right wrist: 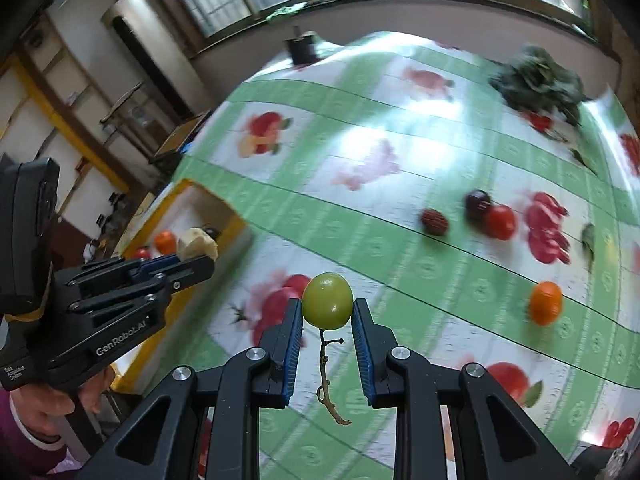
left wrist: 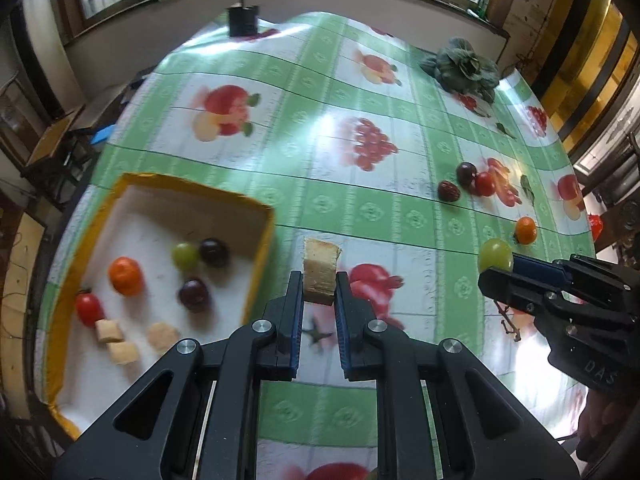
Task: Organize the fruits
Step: 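Carry the pale cube and green grape over the white tray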
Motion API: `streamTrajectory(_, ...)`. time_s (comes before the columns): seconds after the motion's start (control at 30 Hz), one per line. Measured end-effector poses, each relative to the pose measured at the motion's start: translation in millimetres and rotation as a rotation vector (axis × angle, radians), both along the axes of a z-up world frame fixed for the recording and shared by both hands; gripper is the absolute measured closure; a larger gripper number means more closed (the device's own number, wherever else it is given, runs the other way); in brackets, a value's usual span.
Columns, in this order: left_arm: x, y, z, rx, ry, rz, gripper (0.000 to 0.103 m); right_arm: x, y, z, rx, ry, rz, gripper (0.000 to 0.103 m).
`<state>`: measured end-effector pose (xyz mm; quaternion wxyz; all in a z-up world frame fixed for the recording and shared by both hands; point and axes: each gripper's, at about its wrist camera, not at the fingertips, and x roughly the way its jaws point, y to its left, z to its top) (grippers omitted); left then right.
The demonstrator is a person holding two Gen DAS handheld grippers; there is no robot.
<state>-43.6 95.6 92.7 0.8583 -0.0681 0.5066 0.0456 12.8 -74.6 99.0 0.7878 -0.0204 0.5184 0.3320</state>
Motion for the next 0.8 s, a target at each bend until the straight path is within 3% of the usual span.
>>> streamTrajectory(0.8, -54.8, 96.7, -9.7, 0.058, 0.021, 0.197, 0.089, -37.7, 132.0, 5.4, -0.014, -0.008, 0.259, 0.079)
